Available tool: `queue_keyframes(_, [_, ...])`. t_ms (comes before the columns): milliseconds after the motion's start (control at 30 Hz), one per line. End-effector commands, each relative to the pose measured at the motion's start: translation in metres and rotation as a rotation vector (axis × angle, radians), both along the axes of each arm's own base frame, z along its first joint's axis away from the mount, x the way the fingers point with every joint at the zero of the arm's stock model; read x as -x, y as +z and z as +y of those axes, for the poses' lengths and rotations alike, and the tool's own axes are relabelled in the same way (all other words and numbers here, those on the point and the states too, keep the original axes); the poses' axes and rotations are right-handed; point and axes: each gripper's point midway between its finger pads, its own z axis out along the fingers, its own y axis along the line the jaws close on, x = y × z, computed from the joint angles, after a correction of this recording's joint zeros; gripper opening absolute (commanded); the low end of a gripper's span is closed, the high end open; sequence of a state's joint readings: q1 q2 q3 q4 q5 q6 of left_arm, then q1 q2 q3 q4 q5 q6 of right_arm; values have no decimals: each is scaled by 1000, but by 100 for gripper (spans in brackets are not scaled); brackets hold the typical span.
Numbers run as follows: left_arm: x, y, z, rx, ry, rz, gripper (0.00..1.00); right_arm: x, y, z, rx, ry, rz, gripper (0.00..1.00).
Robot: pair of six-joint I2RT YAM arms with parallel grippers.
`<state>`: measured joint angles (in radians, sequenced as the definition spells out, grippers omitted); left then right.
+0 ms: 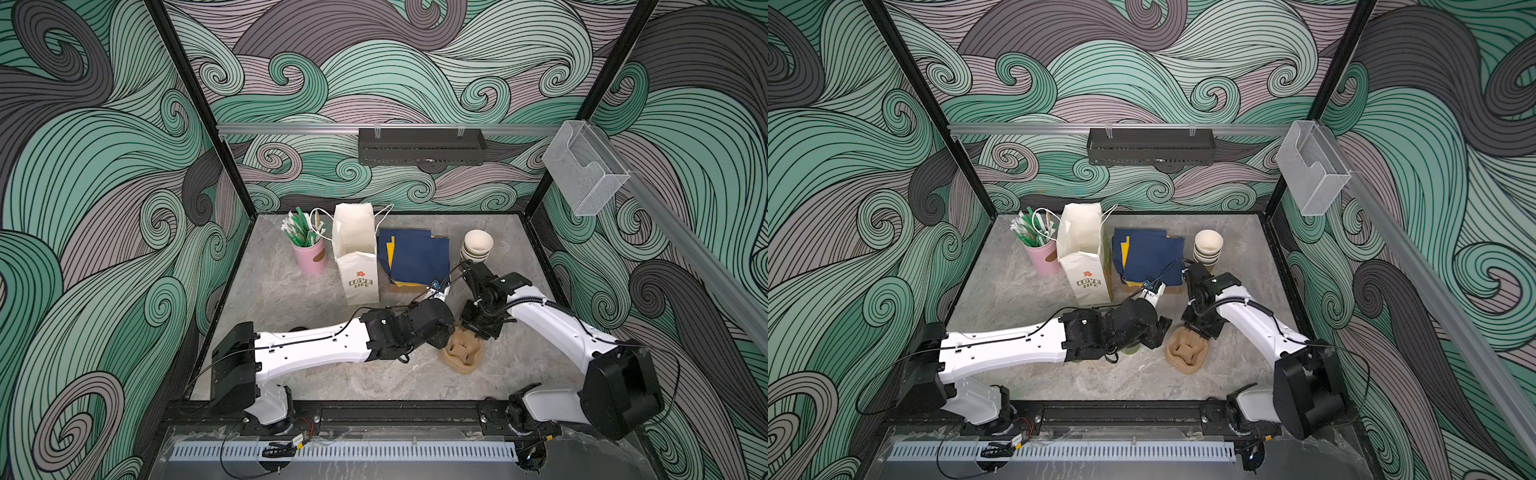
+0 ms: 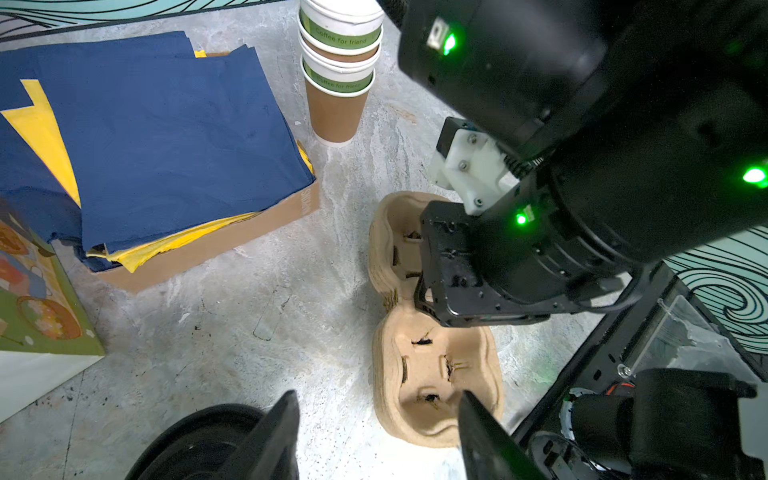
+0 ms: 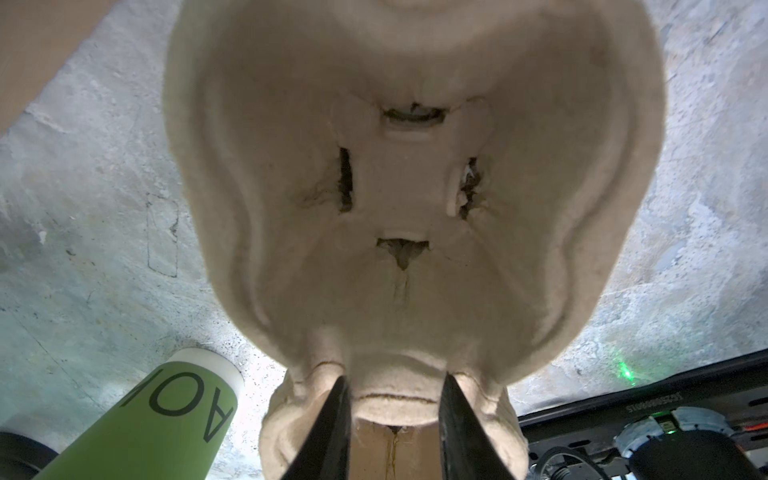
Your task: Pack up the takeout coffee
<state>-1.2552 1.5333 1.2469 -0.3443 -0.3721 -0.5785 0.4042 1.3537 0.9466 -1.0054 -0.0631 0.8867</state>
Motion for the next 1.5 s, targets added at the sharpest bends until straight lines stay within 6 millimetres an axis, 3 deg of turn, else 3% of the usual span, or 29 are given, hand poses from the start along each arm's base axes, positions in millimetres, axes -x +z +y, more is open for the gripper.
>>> queue_keyframes(0, [0,0,-6,32,5,40,63,1,6,-9,-8,52,-17,27])
queue_keyframes(133, [5,-10,-27,51,-39,96,61,3,9,-16,-54,90,-17,27])
queue_keyframes(400, [-3,-30,-58,73,-48,179,55,0,14,-15,-179,111,-23,26])
queue_keyframes(700, [-12,-55,-44,88,-33,332,39,-2,20,-18,-278,66,-26,27])
queue_keyframes(1000, [-5,-80,-17,-85,-86,384,36,-3,22,-19,-308,60,-34,29])
queue_keyframes(1200, [7,-87,-28,-60,-142,453,37,-4,23,-19,-307,56,-39,29])
queue_keyframes(1467, [5,-88,-36,-32,-145,461,40,-4,24,-21,-303,53,-42,29])
